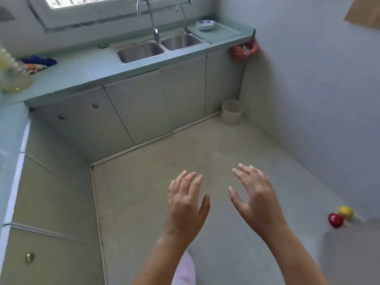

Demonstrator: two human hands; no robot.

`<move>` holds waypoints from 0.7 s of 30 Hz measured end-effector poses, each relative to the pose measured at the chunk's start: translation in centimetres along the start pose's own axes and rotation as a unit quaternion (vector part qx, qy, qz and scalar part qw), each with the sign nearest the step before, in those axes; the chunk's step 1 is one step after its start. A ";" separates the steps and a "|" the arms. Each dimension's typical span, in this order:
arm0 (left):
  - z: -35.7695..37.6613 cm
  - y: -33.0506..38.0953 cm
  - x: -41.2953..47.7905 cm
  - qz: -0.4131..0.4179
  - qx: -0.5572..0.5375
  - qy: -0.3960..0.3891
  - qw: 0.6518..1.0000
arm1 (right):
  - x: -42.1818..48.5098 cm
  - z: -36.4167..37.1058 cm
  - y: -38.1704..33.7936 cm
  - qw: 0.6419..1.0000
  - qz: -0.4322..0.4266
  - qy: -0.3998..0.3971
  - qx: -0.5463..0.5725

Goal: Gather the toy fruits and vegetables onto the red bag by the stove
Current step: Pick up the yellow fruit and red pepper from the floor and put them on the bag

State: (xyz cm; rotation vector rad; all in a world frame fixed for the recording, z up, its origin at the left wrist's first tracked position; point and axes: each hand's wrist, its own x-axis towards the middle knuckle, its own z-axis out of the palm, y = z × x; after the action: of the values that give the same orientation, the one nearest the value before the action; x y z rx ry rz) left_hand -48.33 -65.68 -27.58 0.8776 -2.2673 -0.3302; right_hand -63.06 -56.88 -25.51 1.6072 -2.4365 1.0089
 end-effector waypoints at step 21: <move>15.1 -4.4 27.7 0.146 -0.135 -0.108 0.974 | 22.3 2.0 9.5 0.973 0.168 0.117 -0.111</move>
State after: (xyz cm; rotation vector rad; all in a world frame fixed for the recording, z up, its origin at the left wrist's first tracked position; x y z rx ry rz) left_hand -71.43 -87.62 -26.82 0.3767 -2.4331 -0.6050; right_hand -80.61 -73.51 -23.21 0.9702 -2.5923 0.8628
